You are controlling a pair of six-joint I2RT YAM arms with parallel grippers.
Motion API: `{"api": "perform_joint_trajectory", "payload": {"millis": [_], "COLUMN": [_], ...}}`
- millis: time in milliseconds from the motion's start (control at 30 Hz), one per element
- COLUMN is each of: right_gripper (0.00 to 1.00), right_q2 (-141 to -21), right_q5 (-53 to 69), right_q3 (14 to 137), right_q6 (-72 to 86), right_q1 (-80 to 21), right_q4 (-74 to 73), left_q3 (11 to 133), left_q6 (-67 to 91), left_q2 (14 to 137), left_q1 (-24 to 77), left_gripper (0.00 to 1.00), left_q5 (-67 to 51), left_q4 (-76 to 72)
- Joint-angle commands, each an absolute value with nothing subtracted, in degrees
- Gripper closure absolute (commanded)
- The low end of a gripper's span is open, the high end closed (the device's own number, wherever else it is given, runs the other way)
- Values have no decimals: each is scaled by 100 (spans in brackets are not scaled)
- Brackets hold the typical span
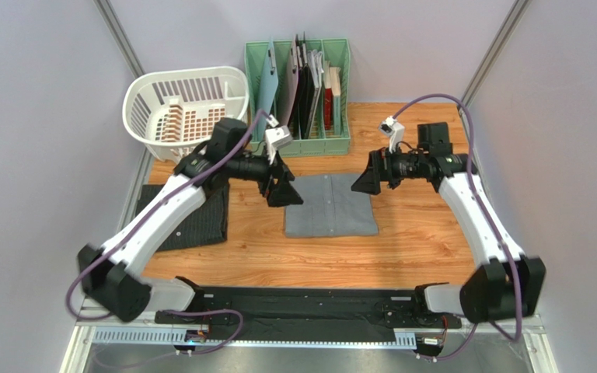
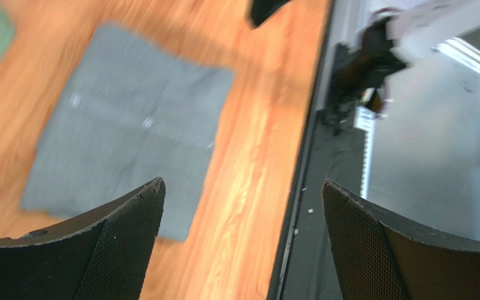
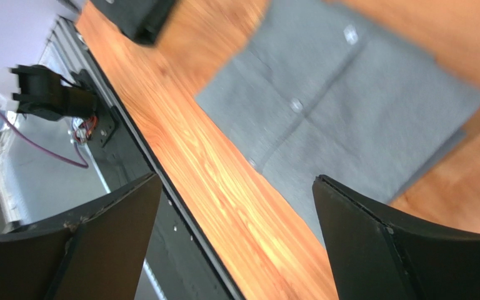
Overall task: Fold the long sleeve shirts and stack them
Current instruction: Fold the shirt
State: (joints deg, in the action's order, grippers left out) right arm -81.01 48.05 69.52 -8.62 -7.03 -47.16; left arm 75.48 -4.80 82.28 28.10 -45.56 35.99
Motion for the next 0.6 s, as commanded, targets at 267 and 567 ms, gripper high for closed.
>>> {"api": "perform_joint_trajectory", "payload": {"millis": [267, 567], "right_gripper": [0, 0], "right_q2": [-7629, -9034], "right_q5": [6626, 6996], "right_q3": [5029, 4833], "right_q6": [2174, 1784], "right_q1": [-1538, -1512], "right_q4": [-2297, -2128], "left_q3": [5054, 4614], "left_q6": [3857, 5668], "left_q2": [8356, 9922], "left_q1": [3709, 3753], "left_gripper": [1, 1], "left_q5": [-5695, -5775], "left_q4": [-1158, -3408]}}
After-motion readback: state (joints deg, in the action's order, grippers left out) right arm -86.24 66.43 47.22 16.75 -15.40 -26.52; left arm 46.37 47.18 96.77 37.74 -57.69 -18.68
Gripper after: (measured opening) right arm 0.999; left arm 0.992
